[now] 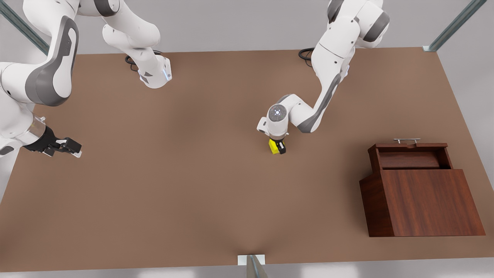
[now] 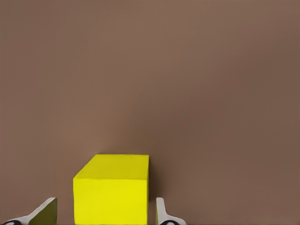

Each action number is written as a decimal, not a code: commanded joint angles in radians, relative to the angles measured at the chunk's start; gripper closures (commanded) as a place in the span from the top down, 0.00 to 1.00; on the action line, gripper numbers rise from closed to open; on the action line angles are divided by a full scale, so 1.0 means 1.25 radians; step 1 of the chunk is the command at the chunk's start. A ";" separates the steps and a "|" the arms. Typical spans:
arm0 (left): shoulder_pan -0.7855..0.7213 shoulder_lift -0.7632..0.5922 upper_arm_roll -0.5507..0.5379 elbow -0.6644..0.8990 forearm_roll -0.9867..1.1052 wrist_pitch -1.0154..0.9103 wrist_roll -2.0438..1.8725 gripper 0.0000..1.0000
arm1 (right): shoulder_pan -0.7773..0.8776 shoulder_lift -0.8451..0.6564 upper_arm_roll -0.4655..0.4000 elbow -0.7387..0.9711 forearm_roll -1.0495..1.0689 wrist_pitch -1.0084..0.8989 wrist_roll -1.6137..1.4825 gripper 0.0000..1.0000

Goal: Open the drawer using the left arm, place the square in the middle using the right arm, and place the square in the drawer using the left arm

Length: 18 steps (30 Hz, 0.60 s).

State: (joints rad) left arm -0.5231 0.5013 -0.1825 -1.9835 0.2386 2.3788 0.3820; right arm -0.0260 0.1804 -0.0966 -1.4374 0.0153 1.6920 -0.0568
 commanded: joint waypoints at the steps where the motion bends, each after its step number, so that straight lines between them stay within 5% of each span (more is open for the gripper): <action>1: 0.000 0.003 0.000 0.000 0.007 0.000 0.000 1.00 | 0.000 0.000 0.000 0.000 0.000 0.000 0.000 1.00; 6: 0.000 0.033 0.000 0.001 0.007 0.016 -0.002 1.00 | 0.000 0.000 0.000 0.000 0.000 0.000 0.000 1.00; 11: 0.000 0.038 0.000 0.001 0.007 0.018 -0.004 0.76 | 0.000 0.000 0.000 0.000 0.000 0.000 0.000 1.00; 18: 0.000 0.043 0.000 0.001 0.007 0.024 -0.012 0.73 | 0.000 0.000 0.000 0.000 0.000 0.000 0.000 1.00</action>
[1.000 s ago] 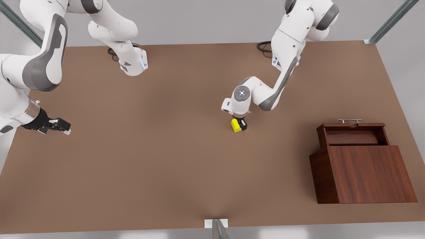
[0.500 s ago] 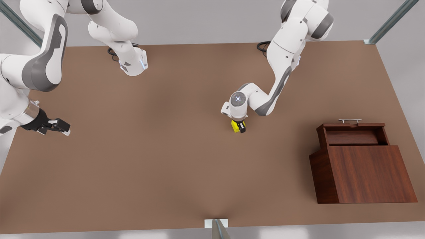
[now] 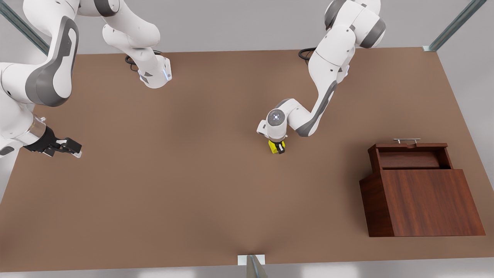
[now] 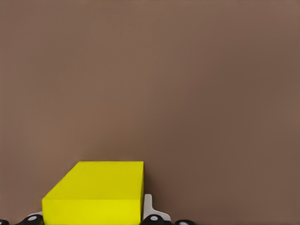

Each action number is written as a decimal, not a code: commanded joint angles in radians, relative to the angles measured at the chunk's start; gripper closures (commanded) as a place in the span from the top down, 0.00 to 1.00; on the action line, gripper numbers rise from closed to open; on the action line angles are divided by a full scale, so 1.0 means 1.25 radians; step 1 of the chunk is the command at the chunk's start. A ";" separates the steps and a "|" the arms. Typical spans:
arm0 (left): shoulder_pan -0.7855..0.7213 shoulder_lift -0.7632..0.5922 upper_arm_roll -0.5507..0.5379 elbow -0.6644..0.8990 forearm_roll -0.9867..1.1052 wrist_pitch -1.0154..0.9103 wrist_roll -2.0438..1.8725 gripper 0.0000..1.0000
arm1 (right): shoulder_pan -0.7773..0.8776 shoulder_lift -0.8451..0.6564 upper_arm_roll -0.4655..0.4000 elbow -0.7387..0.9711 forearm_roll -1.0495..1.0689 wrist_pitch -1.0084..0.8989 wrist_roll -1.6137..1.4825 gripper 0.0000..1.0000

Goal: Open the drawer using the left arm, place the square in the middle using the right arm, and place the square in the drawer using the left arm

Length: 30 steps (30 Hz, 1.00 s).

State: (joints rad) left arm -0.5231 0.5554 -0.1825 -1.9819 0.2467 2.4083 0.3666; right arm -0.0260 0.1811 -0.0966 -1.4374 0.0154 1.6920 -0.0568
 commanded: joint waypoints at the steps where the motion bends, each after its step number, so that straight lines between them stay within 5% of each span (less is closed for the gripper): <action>1: 0.000 0.000 0.000 0.001 0.000 0.000 0.000 0.73 | 0.000 0.000 0.000 0.000 0.000 0.000 0.000 1.00; 7: 0.002 -0.021 0.001 0.013 -0.001 -0.032 -0.001 0.70 | 0.000 0.000 0.000 0.000 0.000 0.001 0.000 1.00; 13: 0.009 -0.204 0.059 0.077 -0.118 -0.253 -0.002 0.72 | 0.000 0.000 0.000 0.000 0.000 0.001 0.000 1.00; 19: 0.007 -0.328 0.308 0.076 -0.214 -0.399 0.029 0.72 | 0.001 0.011 0.000 0.014 0.000 0.000 0.000 1.00; 24: 0.009 -0.330 0.493 0.071 -0.240 -0.410 0.032 0.72 | 0.001 0.011 0.000 0.015 0.000 0.000 0.000 1.00; 30: 0.013 -0.287 0.604 0.075 -0.293 -0.387 0.032 0.72 | 0.001 0.011 0.001 0.014 0.000 0.000 0.000 1.00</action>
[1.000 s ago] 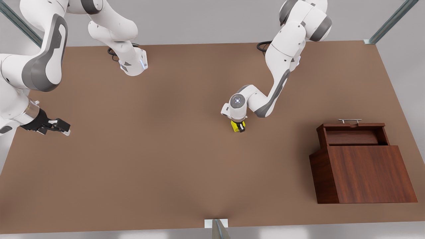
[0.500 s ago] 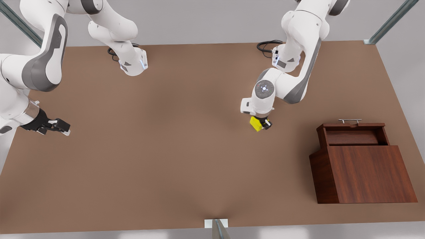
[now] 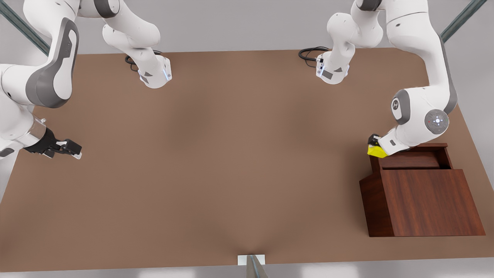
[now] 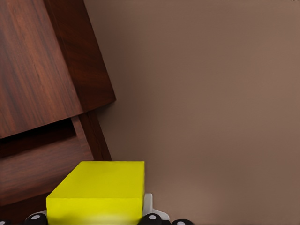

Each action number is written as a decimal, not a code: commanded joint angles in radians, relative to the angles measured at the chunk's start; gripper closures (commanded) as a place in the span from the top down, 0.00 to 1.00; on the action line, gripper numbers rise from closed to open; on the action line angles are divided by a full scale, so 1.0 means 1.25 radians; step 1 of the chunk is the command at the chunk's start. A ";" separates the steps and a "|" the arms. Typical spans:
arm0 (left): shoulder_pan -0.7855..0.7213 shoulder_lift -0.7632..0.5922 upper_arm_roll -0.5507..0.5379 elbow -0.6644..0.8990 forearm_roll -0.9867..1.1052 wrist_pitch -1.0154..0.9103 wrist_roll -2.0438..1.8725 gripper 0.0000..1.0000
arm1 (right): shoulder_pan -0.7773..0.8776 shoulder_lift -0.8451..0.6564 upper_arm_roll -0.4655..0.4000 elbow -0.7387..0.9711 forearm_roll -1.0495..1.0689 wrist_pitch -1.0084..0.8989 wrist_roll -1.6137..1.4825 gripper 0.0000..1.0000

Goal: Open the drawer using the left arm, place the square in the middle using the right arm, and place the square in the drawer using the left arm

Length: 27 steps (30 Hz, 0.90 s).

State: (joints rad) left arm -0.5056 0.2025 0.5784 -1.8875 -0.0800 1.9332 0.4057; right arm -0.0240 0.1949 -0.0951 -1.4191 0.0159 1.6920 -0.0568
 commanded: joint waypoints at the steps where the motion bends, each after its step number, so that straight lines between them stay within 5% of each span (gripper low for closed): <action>1: 0.001 0.002 0.004 0.001 -0.039 0.001 0.001 0.72 | 0.000 0.000 0.000 0.000 0.000 0.000 0.000 1.00; 18: 0.104 0.098 0.043 0.035 -0.069 0.067 -0.001 0.74 | 0.000 0.000 0.000 0.000 0.000 0.001 0.000 1.00; 19: 0.104 0.101 0.043 0.035 -0.069 0.073 -0.001 0.78 | 0.000 0.000 -0.001 0.000 0.000 0.000 0.000 1.00; 20: 0.104 0.108 0.043 0.036 -0.070 0.078 -0.001 1.00 | 0.000 0.000 0.000 0.000 0.000 0.001 0.000 1.00; 25: 0.100 0.098 0.043 0.037 -0.069 0.066 -0.012 1.00 | 0.000 0.000 -0.001 0.000 0.000 0.001 0.000 1.00; 27: 0.096 0.104 0.032 0.155 -0.072 -0.106 -0.046 1.00 | 0.000 0.000 0.000 0.000 0.000 0.001 0.001 1.00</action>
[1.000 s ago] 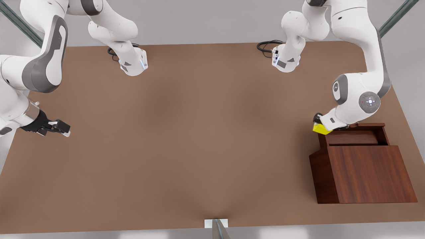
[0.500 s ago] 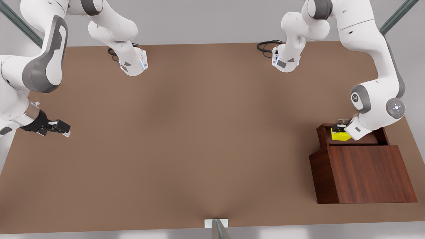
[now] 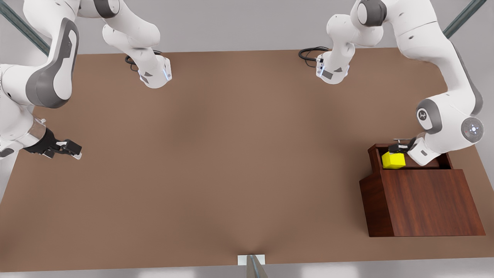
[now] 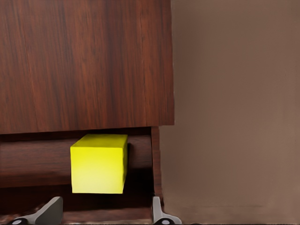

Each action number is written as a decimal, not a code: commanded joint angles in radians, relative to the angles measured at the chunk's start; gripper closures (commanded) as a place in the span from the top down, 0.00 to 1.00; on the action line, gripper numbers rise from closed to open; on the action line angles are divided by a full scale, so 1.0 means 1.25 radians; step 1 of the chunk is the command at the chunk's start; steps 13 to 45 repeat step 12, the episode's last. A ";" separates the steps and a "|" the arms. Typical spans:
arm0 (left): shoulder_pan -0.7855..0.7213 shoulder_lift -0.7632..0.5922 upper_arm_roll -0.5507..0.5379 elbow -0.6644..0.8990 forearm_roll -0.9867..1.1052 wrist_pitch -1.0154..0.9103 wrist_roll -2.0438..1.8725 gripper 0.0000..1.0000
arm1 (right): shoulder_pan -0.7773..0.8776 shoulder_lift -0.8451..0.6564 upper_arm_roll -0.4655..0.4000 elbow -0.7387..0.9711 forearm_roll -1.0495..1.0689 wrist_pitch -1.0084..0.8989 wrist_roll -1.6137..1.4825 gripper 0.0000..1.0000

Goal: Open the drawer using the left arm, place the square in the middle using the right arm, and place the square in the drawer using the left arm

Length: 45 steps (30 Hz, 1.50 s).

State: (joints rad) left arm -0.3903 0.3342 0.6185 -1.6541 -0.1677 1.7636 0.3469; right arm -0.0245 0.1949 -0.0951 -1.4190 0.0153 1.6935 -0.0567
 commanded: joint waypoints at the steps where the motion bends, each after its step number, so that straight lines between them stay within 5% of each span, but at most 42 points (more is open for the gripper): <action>1: 0.001 0.001 0.000 0.017 -0.002 -0.008 0.000 1.00 | 0.000 0.000 0.000 0.000 0.000 0.000 0.000 1.00; 4: 0.011 -0.003 -0.082 0.118 0.011 0.000 -0.021 1.00 | 0.000 0.000 -0.001 0.000 0.000 0.000 0.000 1.00; 6: 0.226 -0.067 -0.391 0.139 0.200 0.003 -0.095 1.00 | 0.000 0.000 0.000 0.000 0.000 0.000 0.000 1.00; 8: 0.295 -0.115 -0.494 0.113 0.231 0.003 -0.125 1.00 | 0.000 0.000 0.000 0.000 0.000 0.000 0.000 1.00; 45: 0.297 -0.131 -0.501 0.103 0.254 0.003 -0.138 1.00 | 0.000 0.000 0.000 0.000 0.000 0.000 0.000 1.00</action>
